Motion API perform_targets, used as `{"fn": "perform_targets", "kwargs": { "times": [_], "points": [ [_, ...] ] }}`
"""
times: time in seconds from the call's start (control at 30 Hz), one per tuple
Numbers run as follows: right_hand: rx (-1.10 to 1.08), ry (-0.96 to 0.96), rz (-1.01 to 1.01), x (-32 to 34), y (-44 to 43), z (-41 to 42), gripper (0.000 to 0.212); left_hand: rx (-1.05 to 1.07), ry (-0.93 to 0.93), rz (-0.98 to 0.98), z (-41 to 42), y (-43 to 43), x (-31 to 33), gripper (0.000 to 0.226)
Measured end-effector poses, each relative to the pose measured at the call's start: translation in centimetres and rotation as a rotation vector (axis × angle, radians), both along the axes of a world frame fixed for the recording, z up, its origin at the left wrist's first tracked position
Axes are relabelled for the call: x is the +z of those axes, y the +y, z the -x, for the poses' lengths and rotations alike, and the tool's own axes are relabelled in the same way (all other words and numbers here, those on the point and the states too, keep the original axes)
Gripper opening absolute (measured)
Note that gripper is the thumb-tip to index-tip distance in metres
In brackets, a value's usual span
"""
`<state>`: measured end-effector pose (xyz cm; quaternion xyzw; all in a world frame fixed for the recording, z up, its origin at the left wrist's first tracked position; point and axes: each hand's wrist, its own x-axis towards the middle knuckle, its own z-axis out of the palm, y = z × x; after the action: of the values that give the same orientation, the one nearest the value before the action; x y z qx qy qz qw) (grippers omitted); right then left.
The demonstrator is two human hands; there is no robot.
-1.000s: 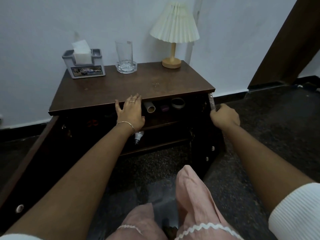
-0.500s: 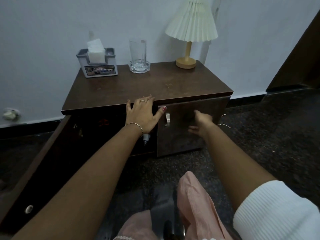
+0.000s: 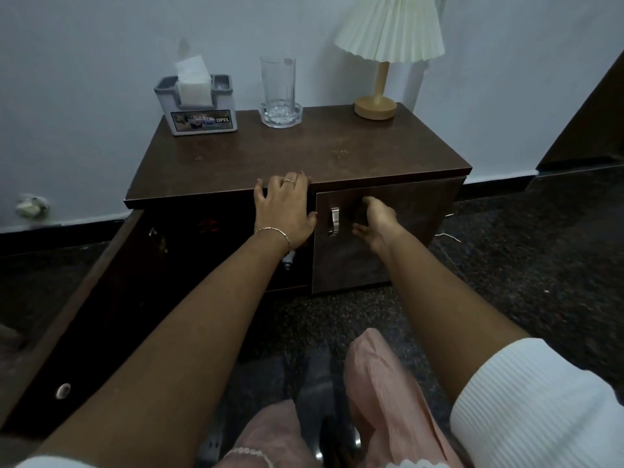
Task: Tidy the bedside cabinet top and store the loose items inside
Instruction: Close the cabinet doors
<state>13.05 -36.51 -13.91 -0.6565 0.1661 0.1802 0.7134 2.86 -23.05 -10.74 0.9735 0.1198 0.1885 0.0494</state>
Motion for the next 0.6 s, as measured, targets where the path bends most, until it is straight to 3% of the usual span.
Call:
{"fn": "perform_targets", "kwargs": {
  "times": [0.13,0.23,0.43,0.6],
  "points": [
    [-0.002,-0.025,0.142,1.6,1.3,1.6,0.047,-0.08,0.113,0.096,0.6,1.0,1.3,0.067],
    [-0.062,-0.097,0.144,3.8,3.6,3.9,0.05,-0.087,0.11,0.237,2.1,2.1,2.7,0.06],
    [0.462,-0.333,0.311,6.7,12.4,11.7,0.065,0.222,0.197,0.164,9.8,8.5,4.2,0.055],
    [0.744,-0.509,0.422,8.1,17.7,20.4,0.046,0.518,0.14,0.293,17.9,14.8,5.1,0.043]
  ]
}}
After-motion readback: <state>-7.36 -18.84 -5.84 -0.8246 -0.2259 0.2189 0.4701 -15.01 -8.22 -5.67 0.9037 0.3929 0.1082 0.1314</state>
